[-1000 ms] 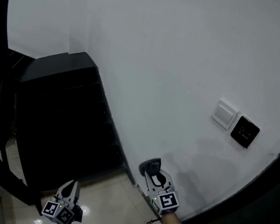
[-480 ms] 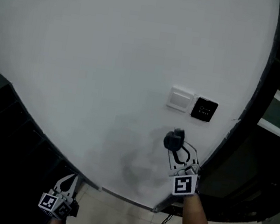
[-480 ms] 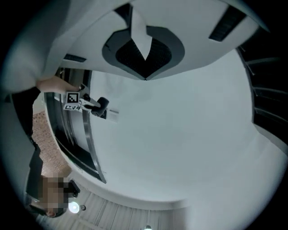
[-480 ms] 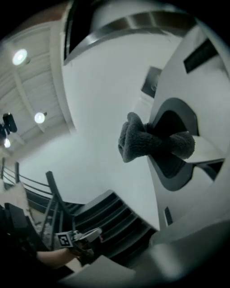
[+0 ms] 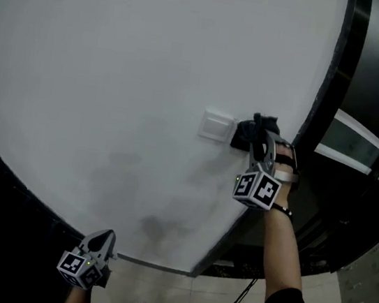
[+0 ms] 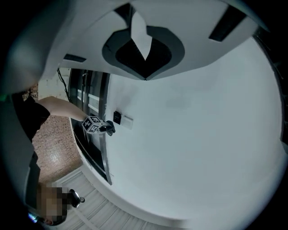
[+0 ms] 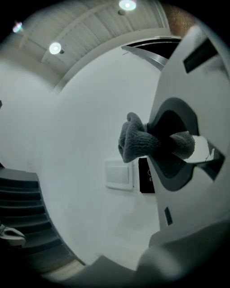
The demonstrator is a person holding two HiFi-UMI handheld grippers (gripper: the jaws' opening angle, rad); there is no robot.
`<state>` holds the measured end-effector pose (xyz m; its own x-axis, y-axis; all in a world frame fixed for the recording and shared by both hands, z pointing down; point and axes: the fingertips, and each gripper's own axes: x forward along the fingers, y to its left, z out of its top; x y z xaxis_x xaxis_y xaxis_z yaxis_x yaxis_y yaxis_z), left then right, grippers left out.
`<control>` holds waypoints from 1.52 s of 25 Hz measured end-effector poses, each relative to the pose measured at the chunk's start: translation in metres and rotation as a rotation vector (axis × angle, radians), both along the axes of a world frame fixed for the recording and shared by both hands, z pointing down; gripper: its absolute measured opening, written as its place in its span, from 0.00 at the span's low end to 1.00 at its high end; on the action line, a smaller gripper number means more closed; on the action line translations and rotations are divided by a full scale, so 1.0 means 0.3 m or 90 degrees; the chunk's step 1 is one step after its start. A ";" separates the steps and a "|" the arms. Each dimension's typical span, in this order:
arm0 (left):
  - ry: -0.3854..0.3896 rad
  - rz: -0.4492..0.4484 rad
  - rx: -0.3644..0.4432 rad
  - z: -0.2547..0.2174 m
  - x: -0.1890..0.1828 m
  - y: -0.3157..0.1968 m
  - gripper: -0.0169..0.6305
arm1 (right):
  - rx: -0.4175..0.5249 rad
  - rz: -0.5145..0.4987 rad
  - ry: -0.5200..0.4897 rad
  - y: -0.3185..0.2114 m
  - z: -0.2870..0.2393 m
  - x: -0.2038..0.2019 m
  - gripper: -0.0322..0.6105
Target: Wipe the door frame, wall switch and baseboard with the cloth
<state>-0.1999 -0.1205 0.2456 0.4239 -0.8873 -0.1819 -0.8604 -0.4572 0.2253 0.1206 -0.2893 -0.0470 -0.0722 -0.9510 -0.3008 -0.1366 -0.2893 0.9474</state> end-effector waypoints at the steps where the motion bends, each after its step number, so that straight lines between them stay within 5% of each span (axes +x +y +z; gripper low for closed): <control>1: 0.004 0.004 -0.001 -0.002 0.005 -0.003 0.01 | -0.007 0.016 -0.001 -0.023 -0.011 0.000 0.20; 6: 0.025 0.007 -0.007 0.010 0.005 -0.009 0.01 | -0.055 0.091 0.011 -0.167 0.054 0.020 0.20; 10: 0.004 -0.023 -0.021 0.036 -0.020 -0.007 0.01 | -0.031 0.125 0.020 -0.182 0.110 0.023 0.20; 38: -0.015 0.024 -0.057 0.093 0.055 -0.016 0.01 | -0.116 0.108 0.035 -0.173 0.359 0.017 0.20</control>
